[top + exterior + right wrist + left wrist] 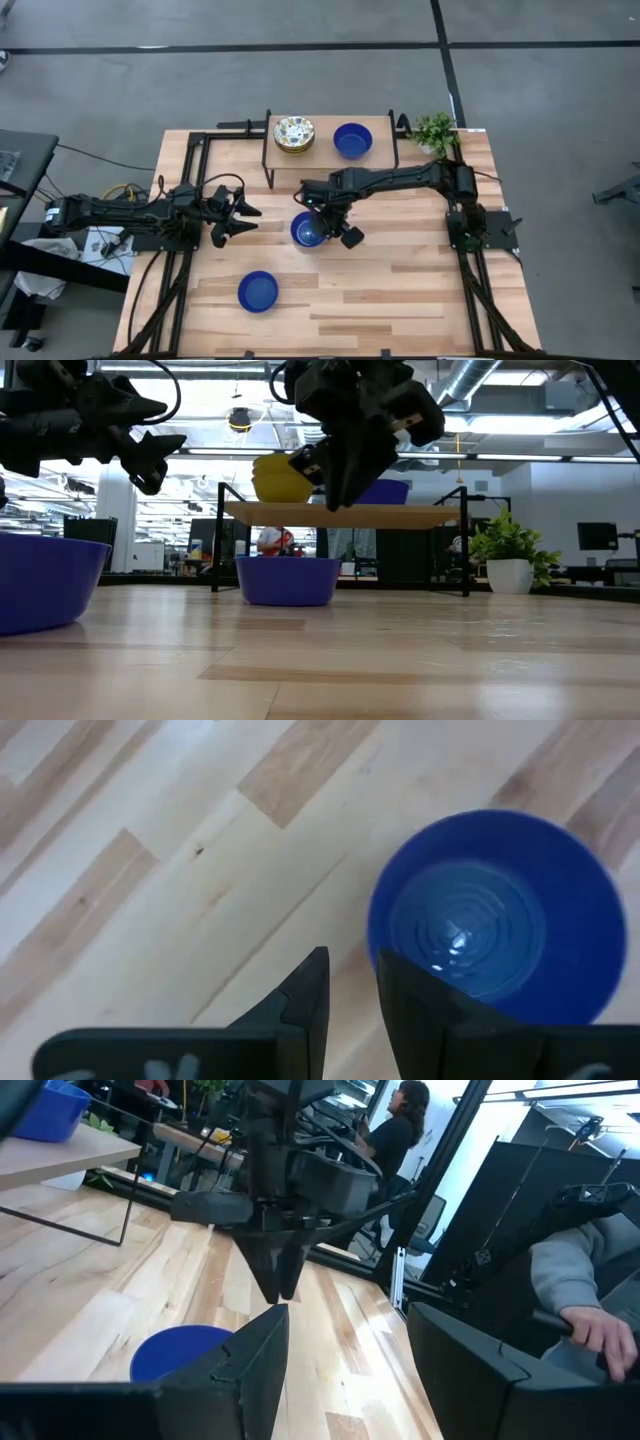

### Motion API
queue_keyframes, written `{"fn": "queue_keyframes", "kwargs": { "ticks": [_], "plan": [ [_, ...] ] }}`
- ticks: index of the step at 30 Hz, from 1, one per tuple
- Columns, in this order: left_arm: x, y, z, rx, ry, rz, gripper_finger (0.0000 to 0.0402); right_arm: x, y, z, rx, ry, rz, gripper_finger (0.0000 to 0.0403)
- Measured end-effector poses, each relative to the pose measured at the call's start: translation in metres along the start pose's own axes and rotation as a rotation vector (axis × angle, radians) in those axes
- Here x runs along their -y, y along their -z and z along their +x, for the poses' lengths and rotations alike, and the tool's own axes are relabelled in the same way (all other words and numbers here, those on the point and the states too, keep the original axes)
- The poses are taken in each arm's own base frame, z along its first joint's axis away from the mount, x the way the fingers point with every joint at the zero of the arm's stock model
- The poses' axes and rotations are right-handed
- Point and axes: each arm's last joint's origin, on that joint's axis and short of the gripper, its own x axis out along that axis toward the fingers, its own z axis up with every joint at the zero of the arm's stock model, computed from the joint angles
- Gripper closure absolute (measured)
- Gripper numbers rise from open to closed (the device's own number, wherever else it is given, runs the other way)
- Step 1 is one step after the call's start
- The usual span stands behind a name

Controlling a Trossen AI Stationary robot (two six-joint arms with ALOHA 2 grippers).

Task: Pick & Place Mini bowls
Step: Stack the top blue bowl on top of the blue bowl on the shelf

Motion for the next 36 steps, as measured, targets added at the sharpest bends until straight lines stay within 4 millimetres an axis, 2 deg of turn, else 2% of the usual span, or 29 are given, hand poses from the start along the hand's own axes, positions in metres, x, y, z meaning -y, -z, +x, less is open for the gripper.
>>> {"fn": "queue_keyframes", "kwargs": {
  "ticks": [20, 29, 36],
  "plan": [
    [0.0, 0.0, 0.0, 0.0, 0.0, 0.002, 0.0198, -0.007, -0.015, 0.008, -0.056, 0.123, -0.137, 0.0326],
    [0.0, 0.0, 0.0, -0.004, -0.001, -0.005, 0.0198, -0.002, -0.008, 0.055, -0.218, 0.134, -0.095, 0.0326],
    [-0.001, 0.001, 0.001, -0.011, -0.005, -0.009, 0.0198, 0.0, -0.009, 0.057, -0.217, 0.157, -0.102, 0.0326]
  ]
}}
